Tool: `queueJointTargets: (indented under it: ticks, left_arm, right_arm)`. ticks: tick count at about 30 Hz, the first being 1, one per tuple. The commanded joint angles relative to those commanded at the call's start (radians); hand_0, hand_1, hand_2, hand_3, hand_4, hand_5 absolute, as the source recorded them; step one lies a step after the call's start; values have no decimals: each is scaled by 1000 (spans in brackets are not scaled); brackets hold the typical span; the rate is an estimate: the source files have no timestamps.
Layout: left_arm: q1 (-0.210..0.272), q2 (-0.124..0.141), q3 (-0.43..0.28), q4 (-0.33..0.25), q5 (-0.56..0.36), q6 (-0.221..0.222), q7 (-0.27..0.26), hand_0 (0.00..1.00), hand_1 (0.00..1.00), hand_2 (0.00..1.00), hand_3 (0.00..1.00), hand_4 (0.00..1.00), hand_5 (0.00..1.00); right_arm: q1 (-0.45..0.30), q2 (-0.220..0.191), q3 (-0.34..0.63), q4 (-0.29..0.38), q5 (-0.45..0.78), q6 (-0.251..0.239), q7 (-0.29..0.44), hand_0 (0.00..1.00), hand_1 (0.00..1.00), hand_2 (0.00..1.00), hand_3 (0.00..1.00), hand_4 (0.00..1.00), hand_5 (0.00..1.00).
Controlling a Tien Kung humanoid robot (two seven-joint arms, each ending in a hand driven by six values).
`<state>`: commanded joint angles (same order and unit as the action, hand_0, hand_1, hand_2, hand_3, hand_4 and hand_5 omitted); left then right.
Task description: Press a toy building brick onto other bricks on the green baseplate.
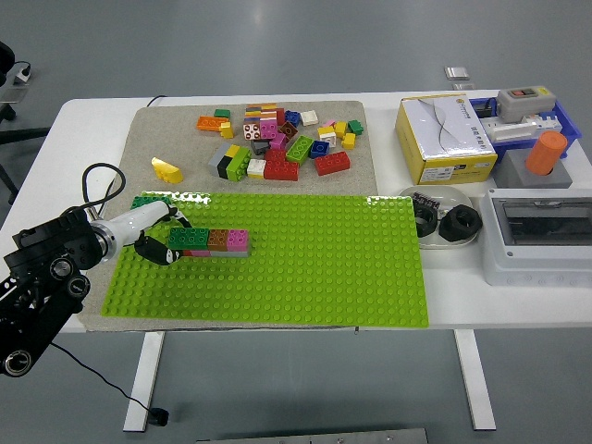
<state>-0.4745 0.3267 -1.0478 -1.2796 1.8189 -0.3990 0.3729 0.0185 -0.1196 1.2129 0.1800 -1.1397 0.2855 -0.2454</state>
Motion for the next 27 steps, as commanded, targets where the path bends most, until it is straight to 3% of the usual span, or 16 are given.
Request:
queueJointTargets:
  ticks: [2, 3, 8, 9, 14, 15, 18, 27]
  left_arm:
    - [-2, 4, -1, -2, -1, 0, -2, 949, 952, 957, 763, 795, 2]
    - [-3, 7, -1, -4, -1, -1, -3, 951, 956, 966, 808, 885, 2]
    - [-4, 27, -11, -34, 3, -5, 0, 951, 956, 966, 808, 885, 2]
    - [-2, 33, -16, -48, 5, -5, 2, 953, 956, 964, 797, 925, 2]
    - [14, 61, -26, -119, 4, -9, 12, 953, 956, 964, 797, 925, 2]
    - [19, 66, -27, -132, 4, -10, 15, 958, 955, 957, 733, 956, 25]
    - [40, 80, -28, -171, 2, -10, 23, 958, 955, 957, 733, 956, 25]
    - [68, 84, -23, -198, 16, 8, 13, 982, 963, 975, 684, 950, 80]
  right_arm:
    - [0, 0, 0, 0, 0, 0, 0, 688, 674, 666, 892, 616, 998]
    - [1, 0, 0, 0, 1, 0, 0, 686, 674, 666, 892, 616, 998]
    - [2, 0, 0, 0, 3, 0, 0, 686, 674, 666, 892, 616, 998]
    - [2, 0, 0, 0, 3, 0, 1, 686, 674, 666, 892, 616, 998]
    - [1, -3, 3, 0, 1, 0, 1, 686, 674, 666, 892, 616, 998]
    - [0, -3, 4, 0, 0, 0, 1, 686, 669, 662, 892, 615, 998]
    - [-2, -4, 7, 0, -2, 0, 2, 686, 669, 662, 892, 615, 998]
    - [-3, -5, 8, 0, -4, 1, 1, 686, 670, 662, 892, 615, 998]
